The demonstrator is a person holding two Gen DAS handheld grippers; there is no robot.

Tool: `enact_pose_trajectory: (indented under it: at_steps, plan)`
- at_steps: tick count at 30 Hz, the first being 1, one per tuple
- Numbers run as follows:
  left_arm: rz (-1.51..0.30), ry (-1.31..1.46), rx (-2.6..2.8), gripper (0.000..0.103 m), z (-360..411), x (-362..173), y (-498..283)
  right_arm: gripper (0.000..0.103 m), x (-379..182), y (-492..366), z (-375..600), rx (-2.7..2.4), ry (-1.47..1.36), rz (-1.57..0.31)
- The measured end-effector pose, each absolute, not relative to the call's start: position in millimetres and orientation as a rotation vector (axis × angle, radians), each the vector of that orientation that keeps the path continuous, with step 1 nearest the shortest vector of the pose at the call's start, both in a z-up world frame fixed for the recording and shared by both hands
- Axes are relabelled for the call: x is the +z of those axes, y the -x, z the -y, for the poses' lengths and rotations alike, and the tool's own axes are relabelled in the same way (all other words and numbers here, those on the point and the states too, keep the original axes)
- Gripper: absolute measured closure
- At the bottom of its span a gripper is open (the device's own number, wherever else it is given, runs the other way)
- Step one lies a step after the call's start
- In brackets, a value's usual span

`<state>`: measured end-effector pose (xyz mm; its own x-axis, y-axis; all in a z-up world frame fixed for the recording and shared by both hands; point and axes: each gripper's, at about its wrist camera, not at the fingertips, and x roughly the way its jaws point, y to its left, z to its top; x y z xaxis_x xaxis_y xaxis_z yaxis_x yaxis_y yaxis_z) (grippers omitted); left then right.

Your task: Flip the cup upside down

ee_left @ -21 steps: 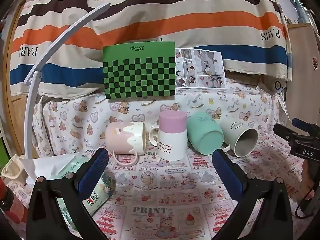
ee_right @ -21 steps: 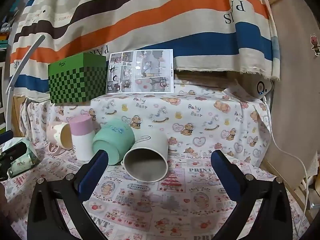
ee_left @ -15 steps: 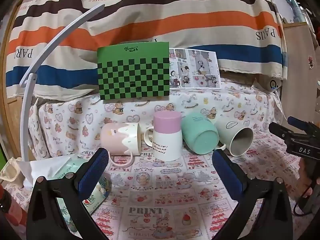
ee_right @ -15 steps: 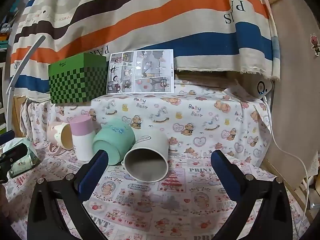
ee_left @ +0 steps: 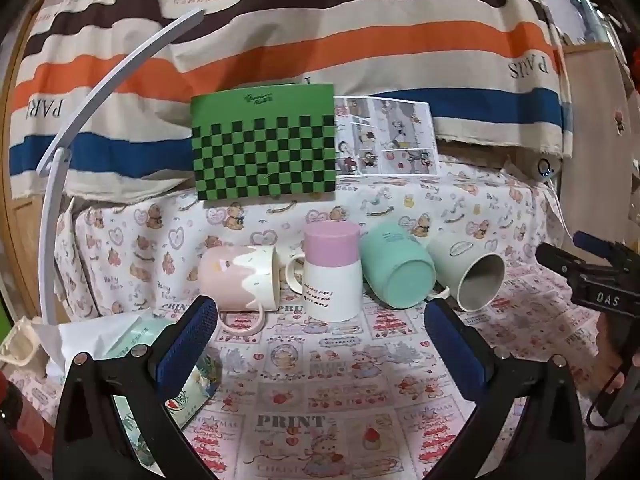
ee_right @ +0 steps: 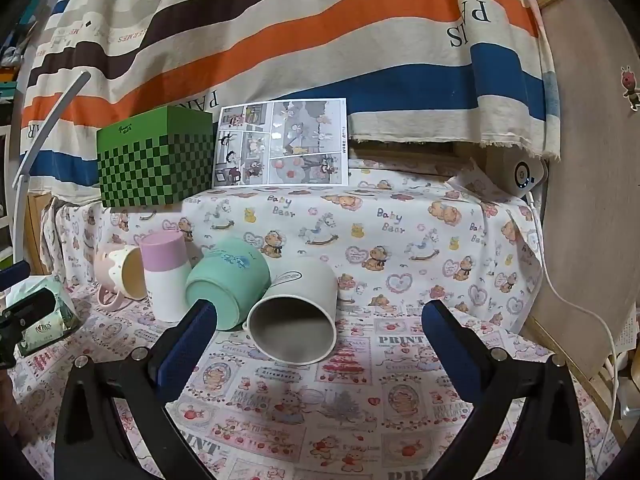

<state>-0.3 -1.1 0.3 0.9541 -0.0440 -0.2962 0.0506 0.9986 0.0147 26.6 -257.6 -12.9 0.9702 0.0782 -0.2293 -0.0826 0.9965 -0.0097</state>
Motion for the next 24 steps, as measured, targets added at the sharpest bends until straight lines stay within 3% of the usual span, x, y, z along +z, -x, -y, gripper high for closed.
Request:
enact_pose_trajectory:
  at_steps: [24]
  plan:
    - [-0.302,-0.019,-0.020,0.000,-1.3,0.9,-0.4,0.000,-13.1,-26.6,258.1,0.081,0.021,-0.230]
